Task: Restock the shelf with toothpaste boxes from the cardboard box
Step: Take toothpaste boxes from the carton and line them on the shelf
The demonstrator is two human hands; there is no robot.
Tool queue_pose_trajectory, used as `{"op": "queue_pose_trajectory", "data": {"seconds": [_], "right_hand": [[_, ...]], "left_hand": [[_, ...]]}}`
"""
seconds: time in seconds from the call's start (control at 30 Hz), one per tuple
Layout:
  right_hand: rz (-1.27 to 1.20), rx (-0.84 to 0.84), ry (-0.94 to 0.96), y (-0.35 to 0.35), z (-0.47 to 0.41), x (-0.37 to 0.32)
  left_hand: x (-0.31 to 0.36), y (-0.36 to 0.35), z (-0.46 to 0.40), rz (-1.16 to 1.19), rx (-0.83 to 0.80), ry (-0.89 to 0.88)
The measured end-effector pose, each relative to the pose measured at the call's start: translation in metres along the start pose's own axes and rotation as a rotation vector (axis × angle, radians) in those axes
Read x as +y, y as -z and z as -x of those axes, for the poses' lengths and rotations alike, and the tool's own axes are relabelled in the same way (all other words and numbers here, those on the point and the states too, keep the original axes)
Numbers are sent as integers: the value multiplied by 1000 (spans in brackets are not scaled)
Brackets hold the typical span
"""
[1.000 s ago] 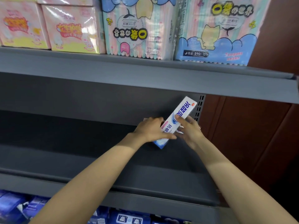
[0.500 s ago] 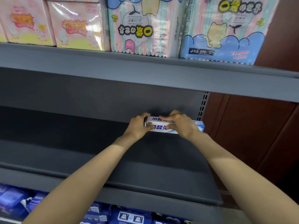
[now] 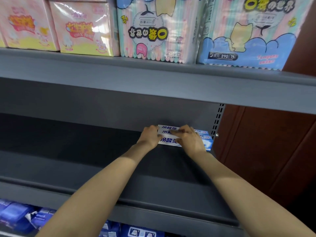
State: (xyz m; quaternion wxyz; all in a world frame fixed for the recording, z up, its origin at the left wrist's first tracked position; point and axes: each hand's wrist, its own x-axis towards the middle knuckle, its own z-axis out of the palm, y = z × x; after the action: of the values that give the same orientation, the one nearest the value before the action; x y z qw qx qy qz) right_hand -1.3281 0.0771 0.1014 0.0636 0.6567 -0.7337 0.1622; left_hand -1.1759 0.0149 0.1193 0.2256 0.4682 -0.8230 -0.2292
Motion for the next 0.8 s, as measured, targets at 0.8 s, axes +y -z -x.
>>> {"op": "queue_pose_trajectory", "data": {"seconds": [0.8], "right_hand": [[-262,53,41,19,14,-152]], "left_hand": [[-45,98,85,-560,181,-100]]}}
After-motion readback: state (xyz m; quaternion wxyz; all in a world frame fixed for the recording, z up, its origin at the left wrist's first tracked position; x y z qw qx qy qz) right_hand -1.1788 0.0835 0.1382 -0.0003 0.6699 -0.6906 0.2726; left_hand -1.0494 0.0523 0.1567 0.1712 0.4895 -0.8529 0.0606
